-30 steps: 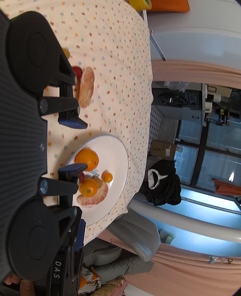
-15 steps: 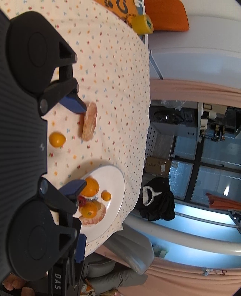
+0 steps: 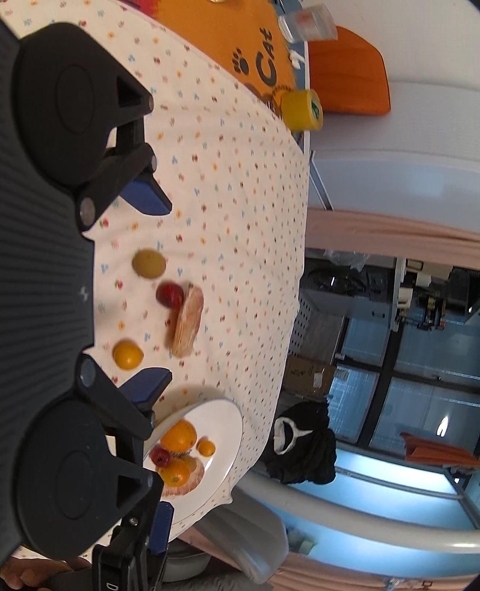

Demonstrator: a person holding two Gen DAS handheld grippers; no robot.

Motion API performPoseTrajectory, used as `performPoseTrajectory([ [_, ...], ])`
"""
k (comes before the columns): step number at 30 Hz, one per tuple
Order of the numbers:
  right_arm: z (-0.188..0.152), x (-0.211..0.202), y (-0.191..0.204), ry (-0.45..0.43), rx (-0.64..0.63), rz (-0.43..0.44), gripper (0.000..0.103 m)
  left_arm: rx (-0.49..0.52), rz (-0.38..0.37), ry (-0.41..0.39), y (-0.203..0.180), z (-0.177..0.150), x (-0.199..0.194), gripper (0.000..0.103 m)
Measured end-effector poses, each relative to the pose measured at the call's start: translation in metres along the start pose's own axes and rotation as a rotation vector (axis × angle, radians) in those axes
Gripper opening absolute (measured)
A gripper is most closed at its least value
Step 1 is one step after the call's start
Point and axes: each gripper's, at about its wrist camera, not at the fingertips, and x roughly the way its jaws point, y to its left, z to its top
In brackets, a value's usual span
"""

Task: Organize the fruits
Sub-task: 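Move both grippers back to the fruit cluster toward the pomelo piece and brown fruit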

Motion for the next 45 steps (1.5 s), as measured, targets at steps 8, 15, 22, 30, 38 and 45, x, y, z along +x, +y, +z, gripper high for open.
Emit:
performPoseTrajectory([
  [8,0.000,0.011,0.013,0.020,-0.003,0.025,0.103,-0.015,0.018,0.022,0.016,-0.005,0.000,0.088],
  [15,-0.001,0.021,0.026,0.037,-0.048,0.049,0.101,-0.014,0.006,0.026,0.025,-0.010,0.004,0.088],
  [22,0.000,0.033,0.035,0.061,-0.073,0.067,0.088,-0.018,-0.005,0.031,0.031,-0.012,0.012,0.088],
  [30,0.003,0.051,0.039,0.085,-0.081,0.067,0.079,-0.034,-0.026,0.035,0.037,-0.011,0.026,0.075],
  [38,0.007,0.070,0.043,0.104,-0.110,0.058,0.073,-0.051,-0.060,0.061,0.038,-0.011,0.042,0.058],
  [45,0.013,0.084,0.045,0.109,-0.143,0.055,0.065,-0.053,-0.088,0.079,0.037,-0.010,0.057,0.046],
])
